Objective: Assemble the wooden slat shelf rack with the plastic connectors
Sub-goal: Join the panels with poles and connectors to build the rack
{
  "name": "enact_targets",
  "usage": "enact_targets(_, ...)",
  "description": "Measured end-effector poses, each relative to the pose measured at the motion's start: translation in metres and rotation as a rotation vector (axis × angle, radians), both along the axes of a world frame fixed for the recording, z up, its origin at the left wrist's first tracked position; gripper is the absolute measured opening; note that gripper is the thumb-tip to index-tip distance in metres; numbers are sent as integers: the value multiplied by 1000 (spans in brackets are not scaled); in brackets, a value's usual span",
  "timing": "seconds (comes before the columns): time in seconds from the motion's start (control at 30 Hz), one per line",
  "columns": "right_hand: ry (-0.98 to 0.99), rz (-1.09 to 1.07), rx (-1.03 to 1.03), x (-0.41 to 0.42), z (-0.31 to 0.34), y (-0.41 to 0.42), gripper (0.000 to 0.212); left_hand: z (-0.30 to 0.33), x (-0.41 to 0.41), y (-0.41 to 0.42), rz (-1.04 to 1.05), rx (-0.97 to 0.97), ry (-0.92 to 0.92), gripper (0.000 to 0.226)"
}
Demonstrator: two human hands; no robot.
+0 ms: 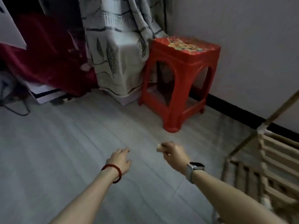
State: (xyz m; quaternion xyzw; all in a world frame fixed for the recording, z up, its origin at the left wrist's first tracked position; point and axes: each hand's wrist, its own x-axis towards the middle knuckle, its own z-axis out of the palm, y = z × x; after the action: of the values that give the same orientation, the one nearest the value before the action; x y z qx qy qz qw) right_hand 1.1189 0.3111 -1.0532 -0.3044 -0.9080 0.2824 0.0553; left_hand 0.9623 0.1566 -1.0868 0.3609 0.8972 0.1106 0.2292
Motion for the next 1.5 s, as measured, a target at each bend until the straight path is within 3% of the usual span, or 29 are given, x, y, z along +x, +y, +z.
enact_targets(0.2, -95, 153, 59, -45, -124, 49, 27, -113, -18, 53, -19, -163, -79, 58)
enact_targets(0.33, -168, 304, 277, -65, -177, 72, 23, -171, -27, 81, -78, -273, -7, 64)
enact_targets(0.47, -227, 309, 242, -71, -201, 82, 25, -208, -22, 87, -106, -336, 52, 68)
enact_targets(0.57, -183, 194, 90, -69, -208, 80, 29, -216, -23, 87, -96, -336, 68, 68)
enact_targets(0.7, -132, 91, 47, -54, -211, 70, 44, -206, -15, 87, -84, -283, 58, 64)
enact_targets(0.83, -187, 20, -45, -19, -181, 52, 42, -178, 19, 82, -147, -97, 54, 56)
enact_targets(1.17, -396, 67, -76, 156, -60, -23, 33, -59, 131, 51, -584, 263, 68, 44)
enact_targets(1.3, -530, 44, -66, 237, -23, -51, 35, -20, 190, 41, -785, 291, 93, 38)
enact_targets(1.5, -534, -229, -154, 339, -27, -42, 34, 7, 278, 48, -1080, 243, 123, 37)
